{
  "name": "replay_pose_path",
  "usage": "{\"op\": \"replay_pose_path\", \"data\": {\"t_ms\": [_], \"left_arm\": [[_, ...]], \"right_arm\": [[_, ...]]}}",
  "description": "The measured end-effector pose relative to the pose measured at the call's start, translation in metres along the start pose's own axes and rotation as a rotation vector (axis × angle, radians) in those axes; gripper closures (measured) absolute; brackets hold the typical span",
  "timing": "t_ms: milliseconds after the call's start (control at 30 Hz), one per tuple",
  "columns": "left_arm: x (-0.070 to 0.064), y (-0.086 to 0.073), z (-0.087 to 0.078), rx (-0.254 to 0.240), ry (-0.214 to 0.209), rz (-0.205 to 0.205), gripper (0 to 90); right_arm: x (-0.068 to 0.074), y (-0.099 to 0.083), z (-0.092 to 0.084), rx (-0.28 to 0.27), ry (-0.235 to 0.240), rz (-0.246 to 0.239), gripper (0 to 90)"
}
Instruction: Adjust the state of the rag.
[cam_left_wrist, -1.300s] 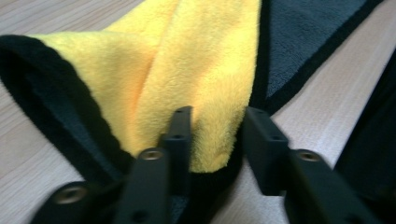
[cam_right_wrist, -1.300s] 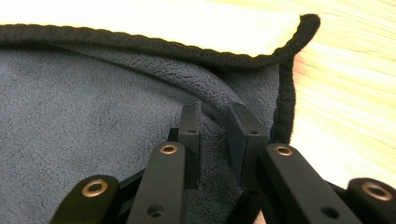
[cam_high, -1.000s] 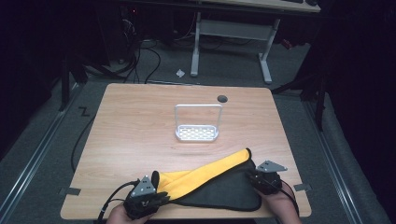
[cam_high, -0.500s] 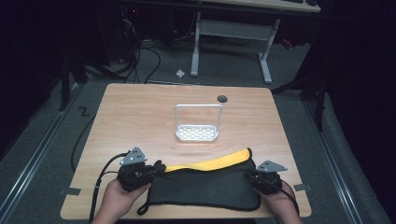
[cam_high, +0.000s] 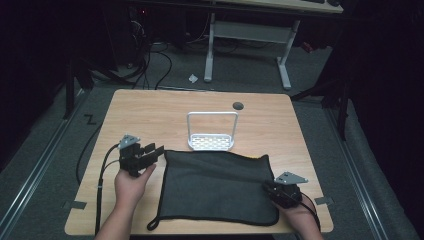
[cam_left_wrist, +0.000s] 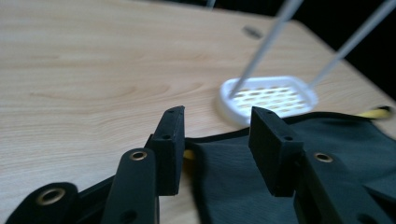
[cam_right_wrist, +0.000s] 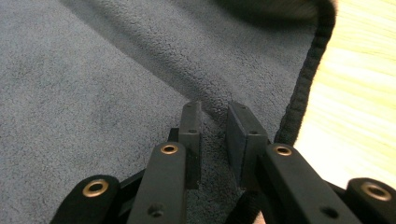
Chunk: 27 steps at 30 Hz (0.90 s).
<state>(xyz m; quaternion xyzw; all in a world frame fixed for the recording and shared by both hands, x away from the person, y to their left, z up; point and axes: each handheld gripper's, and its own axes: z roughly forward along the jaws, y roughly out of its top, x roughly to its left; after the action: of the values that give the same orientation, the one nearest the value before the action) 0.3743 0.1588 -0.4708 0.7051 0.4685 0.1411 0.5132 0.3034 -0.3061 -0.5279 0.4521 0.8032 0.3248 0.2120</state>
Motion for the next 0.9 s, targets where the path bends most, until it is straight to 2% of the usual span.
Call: {"op": "replay_pose_path", "data": {"t_ms": [33, 67, 100, 133, 167, 200, 233, 267, 333, 367, 400, 433, 467, 500, 533, 567, 600, 633, 667, 700, 733, 767, 800, 833, 867, 900], "left_arm": [[-0.008, -0.009, 0.000, 0.044, -0.028, 0.049, 63.2], [-0.016, -0.018, 0.003, 0.116, -0.052, 0.086, 66.7], [-0.016, -0.018, 0.003, 0.116, -0.052, 0.086, 69.8], [-0.022, -0.028, 0.007, 0.180, -0.067, 0.117, 71.4], [-0.032, -0.047, 0.016, 0.265, -0.079, 0.181, 72.1], [-0.032, -0.047, 0.016, 0.265, -0.079, 0.181, 72.0], [-0.036, -0.058, 0.021, 0.326, -0.068, 0.216, 72.1], [-0.036, -0.058, 0.021, 0.326, -0.068, 0.216, 72.4], [-0.037, -0.065, 0.023, 0.371, -0.076, 0.216, 72.7], [-0.038, -0.068, 0.020, 0.353, -0.082, 0.220, 73.1], [-0.041, -0.074, 0.012, 0.351, -0.095, 0.229, 73.3], [-0.041, -0.074, 0.012, 0.351, -0.095, 0.229, 73.4], [-0.044, -0.081, 0.003, 0.348, -0.124, 0.211, 73.4], [-0.044, -0.081, 0.003, 0.348, -0.124, 0.211, 73.4], [-0.048, -0.087, -0.004, 0.352, -0.158, 0.204, 73.3], [-0.048, -0.087, -0.004, 0.352, -0.158, 0.204, 73.2], [-0.050, -0.087, -0.007, 0.374, -0.165, 0.213, 73.2], [-0.052, -0.087, -0.009, 0.392, -0.173, 0.218, 72.8], [-0.054, -0.086, -0.011, 0.390, -0.168, 0.230, 72.8], [-0.055, -0.085, -0.012, 0.376, -0.160, 0.248, 72.1], [-0.053, -0.081, -0.010, 0.357, -0.147, 0.247, 69.5], [-0.043, -0.070, -0.004, 0.305, -0.121, 0.207, 65.5], [-0.043, -0.070, -0.004, 0.305, -0.121, 0.207, 64.9], [-0.036, -0.065, 0.001, 0.283, -0.106, 0.185, 63.8], [-0.029, -0.061, 0.007, 0.279, -0.085, 0.173, 63.8], [-0.023, -0.058, 0.013, 0.271, -0.066, 0.162, 63.0]], "right_arm": [[0.000, 0.000, 0.000, -0.001, 0.001, -0.006, 77.1], [0.000, 0.000, 0.000, -0.001, 0.001, -0.008, 77.1], [0.000, 0.000, 0.000, -0.001, 0.001, -0.010, 77.1], [0.000, 0.001, 0.000, 0.000, 0.001, -0.011, 77.1], [-0.001, 0.001, 0.001, -0.002, 0.001, -0.016, 77.1], [-0.001, 0.001, 0.001, -0.001, 0.000, -0.016, 77.1], [0.000, 0.001, 0.001, 0.001, -0.001, -0.014, 77.1], [0.000, 0.001, 0.001, 0.001, -0.001, -0.014, 77.1], [0.001, 0.001, 0.001, 0.002, -0.007, -0.013, 77.1], [0.001, 0.001, 0.000, 0.004, -0.013, -0.011, 77.0], [0.002, 0.001, 0.000, 0.004, -0.013, -0.011, 76.9], [0.002, 0.001, 0.000, 0.006, -0.014, -0.003, 76.4], [0.002, 0.000, -0.001, 0.006, -0.013, -0.005, 75.4], [0.001, 0.000, -0.001, 0.007, -0.014, -0.007, 74.1], [0.002, 0.000, -0.002, 0.008, -0.018, -0.004, 72.5], [0.002, -0.001, -0.003, 0.013, -0.020, -0.003, 69.2], [0.002, -0.001, -0.003, 0.013, -0.020, -0.003, 69.2], [0.002, 0.000, -0.008, -0.016, -0.015, 0.008, 62.9], [0.002, 0.000, -0.008, -0.016, -0.015, 0.008, 62.9], [0.001, 0.002, -0.011, -0.051, -0.011, 0.018, 61.6], [0.001, 0.005, -0.013, -0.081, -0.011, 0.041, 61.5], [-0.002, 0.013, -0.010, -0.104, -0.030, 0.060, 61.9], [-0.002, 0.013, -0.010, -0.104, -0.030, 0.060, 61.9], [-0.005, 0.024, 0.003, -0.087, -0.042, 0.069, 62.8], [-0.005, 0.024, 0.003, -0.087, -0.042, 0.069, 62.8], [-0.010, 0.032, 0.018, -0.053, -0.051, 0.078, 62.8]]}}
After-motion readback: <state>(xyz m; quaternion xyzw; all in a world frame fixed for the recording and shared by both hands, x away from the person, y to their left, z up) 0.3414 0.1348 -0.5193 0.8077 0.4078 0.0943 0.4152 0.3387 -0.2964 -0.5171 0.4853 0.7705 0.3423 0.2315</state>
